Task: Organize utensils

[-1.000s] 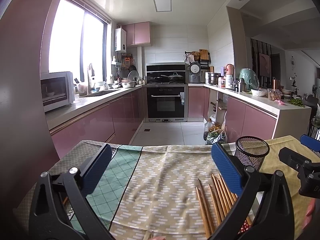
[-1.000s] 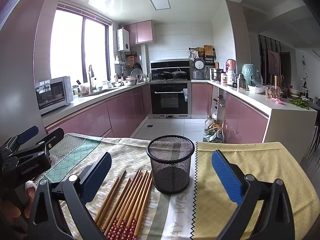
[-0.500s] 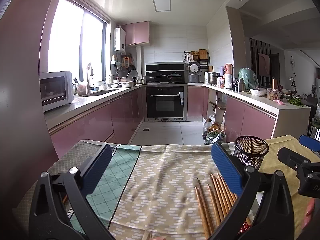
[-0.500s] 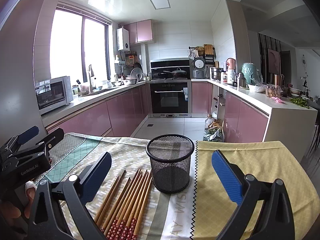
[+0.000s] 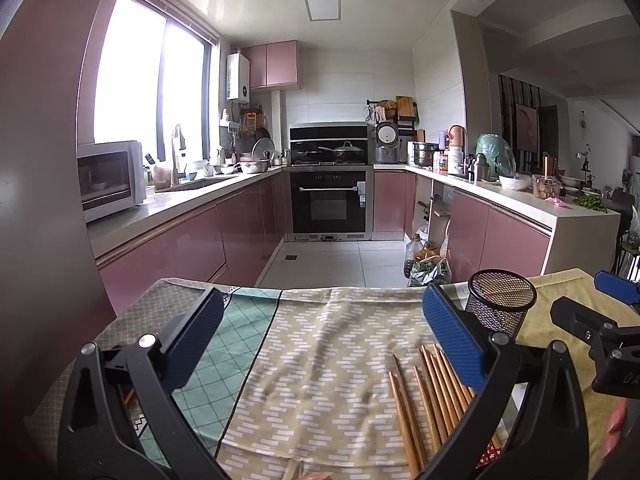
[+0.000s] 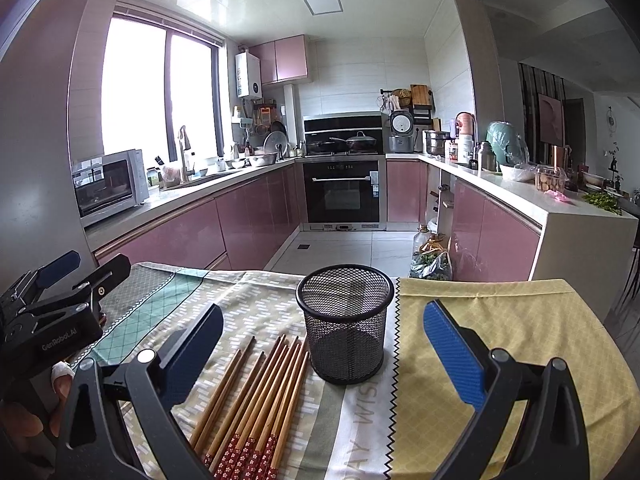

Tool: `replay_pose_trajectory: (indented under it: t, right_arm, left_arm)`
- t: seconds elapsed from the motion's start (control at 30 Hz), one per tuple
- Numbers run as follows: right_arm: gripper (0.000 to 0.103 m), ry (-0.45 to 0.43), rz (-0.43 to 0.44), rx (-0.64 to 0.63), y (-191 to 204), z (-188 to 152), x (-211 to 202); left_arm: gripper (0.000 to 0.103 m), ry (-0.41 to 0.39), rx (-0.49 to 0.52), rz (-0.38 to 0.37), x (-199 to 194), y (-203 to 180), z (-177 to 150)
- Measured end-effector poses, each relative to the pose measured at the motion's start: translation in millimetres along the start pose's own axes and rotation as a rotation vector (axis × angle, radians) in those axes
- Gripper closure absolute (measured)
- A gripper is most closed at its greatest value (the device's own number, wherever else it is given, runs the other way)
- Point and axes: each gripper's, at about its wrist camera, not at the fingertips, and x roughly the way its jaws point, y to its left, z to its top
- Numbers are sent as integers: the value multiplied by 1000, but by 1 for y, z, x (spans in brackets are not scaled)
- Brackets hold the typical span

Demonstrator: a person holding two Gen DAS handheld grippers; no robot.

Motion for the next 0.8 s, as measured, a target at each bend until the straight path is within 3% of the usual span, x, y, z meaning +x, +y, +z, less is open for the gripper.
replay_pose_trajectory:
  t: [0.8]
  right_arm:
    - [6, 23, 12, -4, -1, -1, 9]
  left_arm:
    - [5, 20, 8, -15, 8, 1, -3]
